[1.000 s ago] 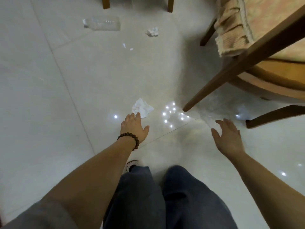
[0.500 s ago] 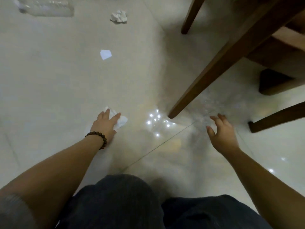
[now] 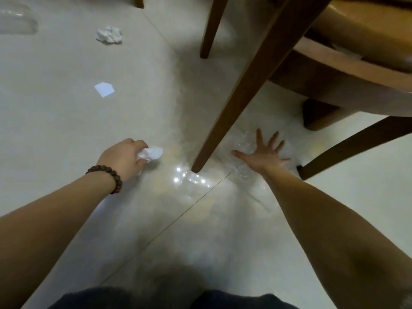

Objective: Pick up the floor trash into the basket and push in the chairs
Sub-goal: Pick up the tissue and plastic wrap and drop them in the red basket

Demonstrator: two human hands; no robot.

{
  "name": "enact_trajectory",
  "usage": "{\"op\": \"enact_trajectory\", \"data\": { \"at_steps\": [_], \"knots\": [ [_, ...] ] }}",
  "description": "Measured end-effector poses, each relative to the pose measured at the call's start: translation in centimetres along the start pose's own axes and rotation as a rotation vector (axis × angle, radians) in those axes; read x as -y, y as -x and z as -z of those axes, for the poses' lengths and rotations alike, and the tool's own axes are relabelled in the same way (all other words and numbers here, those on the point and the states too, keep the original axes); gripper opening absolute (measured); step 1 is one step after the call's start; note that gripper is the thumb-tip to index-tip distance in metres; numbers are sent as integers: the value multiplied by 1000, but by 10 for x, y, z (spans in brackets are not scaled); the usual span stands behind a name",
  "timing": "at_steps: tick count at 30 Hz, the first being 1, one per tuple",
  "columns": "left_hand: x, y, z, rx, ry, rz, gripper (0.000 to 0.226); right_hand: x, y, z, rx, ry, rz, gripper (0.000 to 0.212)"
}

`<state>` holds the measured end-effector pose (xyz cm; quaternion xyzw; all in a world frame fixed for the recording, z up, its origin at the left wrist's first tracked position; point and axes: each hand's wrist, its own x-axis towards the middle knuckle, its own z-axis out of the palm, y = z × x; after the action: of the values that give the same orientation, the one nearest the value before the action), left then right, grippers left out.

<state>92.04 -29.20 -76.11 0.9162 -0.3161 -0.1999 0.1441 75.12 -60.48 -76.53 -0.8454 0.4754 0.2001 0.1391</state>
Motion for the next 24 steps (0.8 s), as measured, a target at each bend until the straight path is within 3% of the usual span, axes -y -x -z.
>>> {"op": "enact_trajectory", "data": {
  "at_steps": [3, 6, 14, 24],
  "knots": [
    [-4, 0, -4, -32, 24, -4, 14, 1, -10, -19, 143, -141, -43, 122],
    [-3, 5, -12, -11, 52, 17, 7, 3, -7, -45, 182, -99, 71, 114],
    [-22, 11, -15, 55, 117, 83, 9, -16, 29, -74, -135, -67, 230, 27],
    [-42, 69, 25, -51, 248, 142, 10, -15, 95, -7, -278, -195, 355, 25]
  ]
}}
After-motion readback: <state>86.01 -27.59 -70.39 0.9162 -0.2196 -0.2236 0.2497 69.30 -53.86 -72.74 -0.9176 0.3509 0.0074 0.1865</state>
